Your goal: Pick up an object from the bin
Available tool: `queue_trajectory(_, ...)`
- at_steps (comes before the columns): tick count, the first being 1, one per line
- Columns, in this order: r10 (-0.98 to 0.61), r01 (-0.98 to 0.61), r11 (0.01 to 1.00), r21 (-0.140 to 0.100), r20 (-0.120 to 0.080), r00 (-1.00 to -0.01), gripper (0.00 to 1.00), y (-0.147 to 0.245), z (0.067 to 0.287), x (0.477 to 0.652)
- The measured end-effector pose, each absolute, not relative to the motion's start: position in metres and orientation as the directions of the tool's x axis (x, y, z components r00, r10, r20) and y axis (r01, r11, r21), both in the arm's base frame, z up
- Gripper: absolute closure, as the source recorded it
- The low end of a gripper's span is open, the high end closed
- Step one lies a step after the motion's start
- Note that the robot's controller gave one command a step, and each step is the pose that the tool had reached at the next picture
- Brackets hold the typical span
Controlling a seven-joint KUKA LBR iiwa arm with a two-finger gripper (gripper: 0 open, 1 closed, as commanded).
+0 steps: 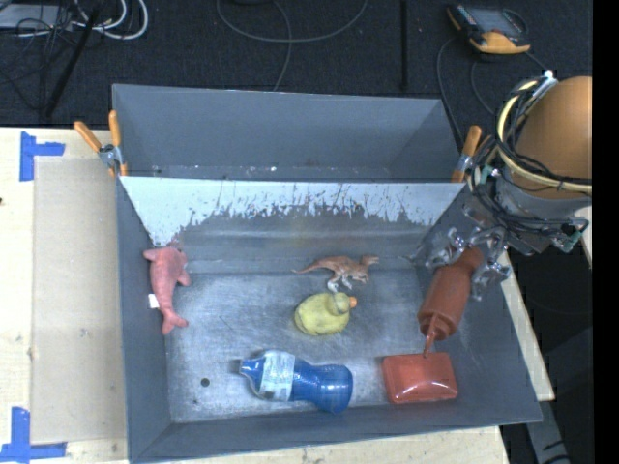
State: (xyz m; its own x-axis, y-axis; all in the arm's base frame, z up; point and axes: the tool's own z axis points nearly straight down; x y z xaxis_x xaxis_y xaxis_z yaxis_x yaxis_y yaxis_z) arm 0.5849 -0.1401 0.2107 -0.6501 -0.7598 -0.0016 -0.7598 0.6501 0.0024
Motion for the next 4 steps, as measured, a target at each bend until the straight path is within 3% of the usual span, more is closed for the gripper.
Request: queue_trajectory(4,-0.757,-0.757,0.653,0.002,-0.003,-0.653,1.0,-0.1399,0.2106,0.5849)
